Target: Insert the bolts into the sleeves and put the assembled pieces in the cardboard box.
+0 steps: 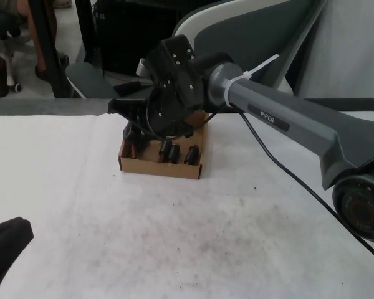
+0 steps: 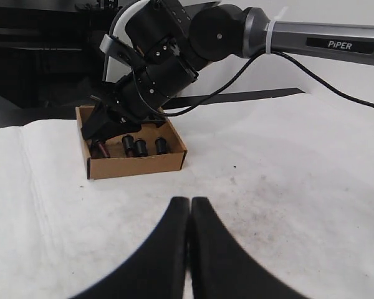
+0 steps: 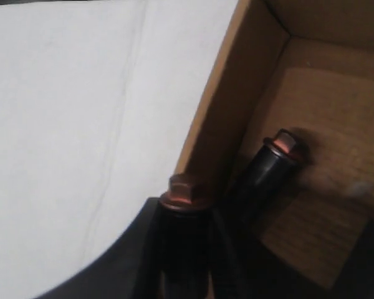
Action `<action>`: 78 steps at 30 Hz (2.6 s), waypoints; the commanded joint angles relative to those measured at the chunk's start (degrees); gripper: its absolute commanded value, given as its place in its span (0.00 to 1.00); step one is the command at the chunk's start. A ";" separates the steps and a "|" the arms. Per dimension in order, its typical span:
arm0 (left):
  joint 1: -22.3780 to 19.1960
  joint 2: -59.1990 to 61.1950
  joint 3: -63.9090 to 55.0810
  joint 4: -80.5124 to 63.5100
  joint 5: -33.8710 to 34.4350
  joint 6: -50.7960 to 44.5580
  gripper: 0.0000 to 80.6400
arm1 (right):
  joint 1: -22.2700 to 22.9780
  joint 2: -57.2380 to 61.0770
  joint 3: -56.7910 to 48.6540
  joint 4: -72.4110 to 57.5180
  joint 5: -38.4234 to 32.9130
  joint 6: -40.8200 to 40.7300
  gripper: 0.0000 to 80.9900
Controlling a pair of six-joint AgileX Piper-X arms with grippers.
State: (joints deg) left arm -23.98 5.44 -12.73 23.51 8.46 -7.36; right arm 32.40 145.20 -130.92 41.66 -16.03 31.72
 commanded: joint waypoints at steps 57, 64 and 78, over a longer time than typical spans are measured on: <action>-0.04 -0.57 -0.03 -3.96 1.91 -0.36 0.01 | -6.64 -40.83 29.09 16.48 10.99 -30.32 0.00; -0.04 -0.57 -0.03 -5.92 1.91 -0.35 0.01 | -6.64 -65.59 63.28 -7.14 12.32 -25.33 0.00; 0.07 -0.57 -0.03 -5.90 1.91 -0.35 0.01 | -6.64 -117.18 105.05 -24.65 21.34 -20.52 0.00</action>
State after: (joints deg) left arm -23.98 5.18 -12.73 18.34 10.32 -7.47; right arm 25.63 39.72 -32.97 18.29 3.61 10.58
